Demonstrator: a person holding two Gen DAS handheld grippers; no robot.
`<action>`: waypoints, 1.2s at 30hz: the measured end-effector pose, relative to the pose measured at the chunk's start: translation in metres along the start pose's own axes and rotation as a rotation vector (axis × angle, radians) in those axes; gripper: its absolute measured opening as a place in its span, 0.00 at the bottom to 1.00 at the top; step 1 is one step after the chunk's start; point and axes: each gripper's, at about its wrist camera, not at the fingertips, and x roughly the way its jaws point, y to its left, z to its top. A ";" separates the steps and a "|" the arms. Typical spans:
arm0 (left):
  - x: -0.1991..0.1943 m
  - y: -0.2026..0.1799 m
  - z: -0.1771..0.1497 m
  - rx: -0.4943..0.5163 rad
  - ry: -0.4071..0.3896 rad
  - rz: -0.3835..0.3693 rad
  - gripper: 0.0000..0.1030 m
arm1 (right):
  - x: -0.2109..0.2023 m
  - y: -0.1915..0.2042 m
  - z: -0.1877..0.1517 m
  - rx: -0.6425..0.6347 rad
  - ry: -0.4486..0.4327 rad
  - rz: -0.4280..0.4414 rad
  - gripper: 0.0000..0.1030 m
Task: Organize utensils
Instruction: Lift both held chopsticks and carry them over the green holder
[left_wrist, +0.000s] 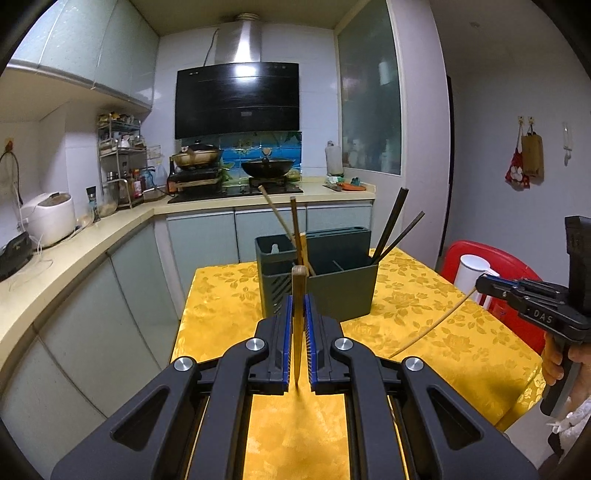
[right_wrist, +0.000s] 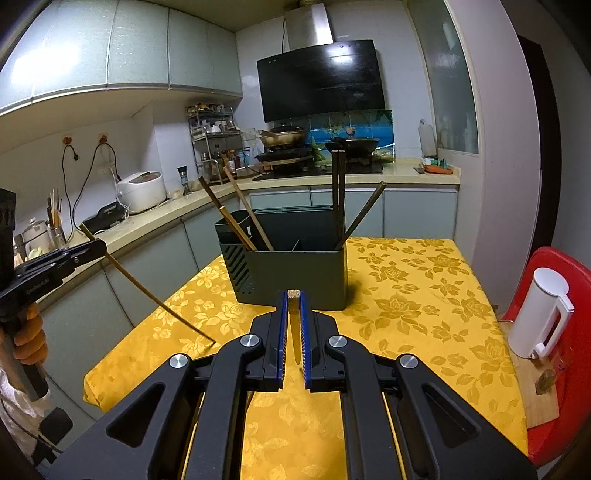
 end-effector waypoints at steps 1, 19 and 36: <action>0.001 0.000 0.004 0.002 0.000 -0.002 0.06 | 0.001 -0.002 0.002 0.005 0.002 0.001 0.07; 0.029 -0.017 0.111 0.015 -0.097 -0.048 0.06 | 0.000 0.001 0.095 -0.050 -0.108 -0.002 0.07; 0.119 -0.043 0.195 0.002 -0.146 -0.022 0.06 | 0.049 -0.003 0.143 -0.088 -0.083 -0.017 0.07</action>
